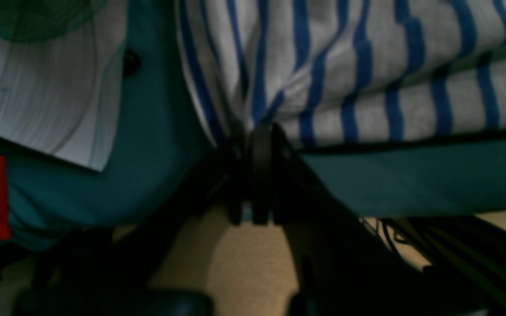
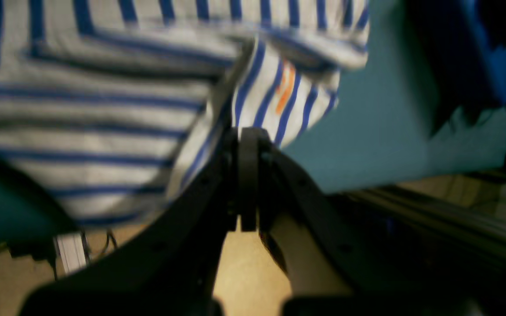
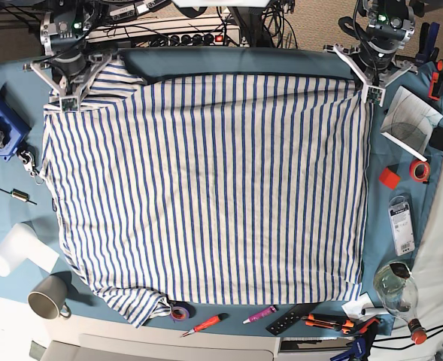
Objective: Fold the T-shirt properly
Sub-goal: 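Close both grippers on the collar-edge corners of the shirt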
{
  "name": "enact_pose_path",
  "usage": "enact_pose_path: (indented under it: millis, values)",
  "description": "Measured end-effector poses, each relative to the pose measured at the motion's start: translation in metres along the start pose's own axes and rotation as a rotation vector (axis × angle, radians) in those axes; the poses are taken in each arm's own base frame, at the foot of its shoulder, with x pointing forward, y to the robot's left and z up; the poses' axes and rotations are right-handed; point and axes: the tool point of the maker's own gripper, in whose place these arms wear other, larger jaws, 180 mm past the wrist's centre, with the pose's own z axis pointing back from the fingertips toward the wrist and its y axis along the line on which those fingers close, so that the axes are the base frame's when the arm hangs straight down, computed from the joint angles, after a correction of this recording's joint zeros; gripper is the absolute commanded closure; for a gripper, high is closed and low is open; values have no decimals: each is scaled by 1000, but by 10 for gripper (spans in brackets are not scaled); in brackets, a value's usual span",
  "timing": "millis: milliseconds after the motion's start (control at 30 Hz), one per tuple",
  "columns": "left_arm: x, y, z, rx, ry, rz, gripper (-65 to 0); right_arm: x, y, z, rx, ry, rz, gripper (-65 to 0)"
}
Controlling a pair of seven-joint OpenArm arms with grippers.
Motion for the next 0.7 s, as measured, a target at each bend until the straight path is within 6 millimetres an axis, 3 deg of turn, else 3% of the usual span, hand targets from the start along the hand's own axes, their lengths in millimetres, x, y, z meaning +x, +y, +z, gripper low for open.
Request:
enact_pose_path:
  millis: [33,200,500,700]
  values:
    - [0,0,0,0,0,0,0,0,0,0,0,-2,1,-6]
    - [0,0,0,0,0,0,0,0,7,0,37,-8,73,-248]
    - [0,0,0,0,0,0,0,8,-4,0,-23,-43,42,-255]
    - [0,0,0,0,0,0,0,21,6,1,30,-116,19,-256]
